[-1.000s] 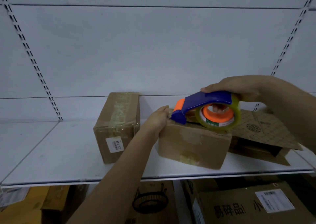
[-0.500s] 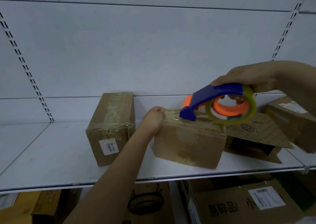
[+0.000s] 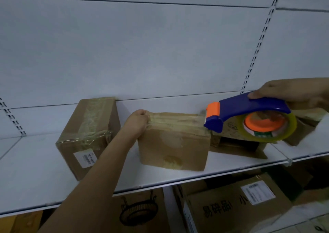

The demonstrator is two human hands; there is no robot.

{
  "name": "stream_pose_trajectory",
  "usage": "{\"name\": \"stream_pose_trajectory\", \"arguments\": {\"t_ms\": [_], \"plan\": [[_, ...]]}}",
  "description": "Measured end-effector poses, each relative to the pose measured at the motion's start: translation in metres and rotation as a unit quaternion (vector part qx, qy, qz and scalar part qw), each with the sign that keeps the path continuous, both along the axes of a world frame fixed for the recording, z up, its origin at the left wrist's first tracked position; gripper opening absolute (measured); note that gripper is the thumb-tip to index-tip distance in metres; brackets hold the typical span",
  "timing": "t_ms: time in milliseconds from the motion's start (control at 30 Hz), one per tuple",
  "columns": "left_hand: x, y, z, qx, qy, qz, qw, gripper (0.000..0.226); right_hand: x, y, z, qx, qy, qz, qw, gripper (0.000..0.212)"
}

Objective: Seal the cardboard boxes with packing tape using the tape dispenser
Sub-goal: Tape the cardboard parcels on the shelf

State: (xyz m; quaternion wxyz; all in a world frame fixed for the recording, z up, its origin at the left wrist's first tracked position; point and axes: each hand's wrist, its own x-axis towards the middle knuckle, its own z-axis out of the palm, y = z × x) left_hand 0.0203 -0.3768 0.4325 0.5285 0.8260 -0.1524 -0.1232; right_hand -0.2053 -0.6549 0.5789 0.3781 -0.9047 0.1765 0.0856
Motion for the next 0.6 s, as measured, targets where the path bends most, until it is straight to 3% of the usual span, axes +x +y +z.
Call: {"name": "stream_pose_trajectory", "arguments": {"t_ms": [133, 233, 333, 433, 600], "plan": [[0.000, 0.000, 0.000, 0.021, -0.021, -0.014, 0.999, 0.028, 0.002, -0.009, -0.016, -0.017, 0.023, -0.049, 0.998, 0.106], [0.004, -0.001, -0.001, 0.027, -0.041, -0.014, 0.999, 0.025, 0.003, -0.013, -0.019, -0.040, 0.008, -0.022, 0.999, 0.106], [0.004, -0.002, -0.002, 0.018, -0.046, -0.015, 0.999, 0.036, 0.001, -0.014, -0.011, -0.032, -0.009, -0.014, 0.999, 0.090], [0.004, -0.002, -0.001, 0.023, -0.058, -0.026, 0.998, 0.036, -0.002, -0.024, -0.013, -0.013, -0.029, -0.048, 0.998, 0.052], [0.003, -0.003, 0.000, 0.029, -0.076, -0.038, 0.996, 0.033, -0.017, -0.044, -0.040, -0.008, -0.040, -0.085, 0.996, 0.033]]}}
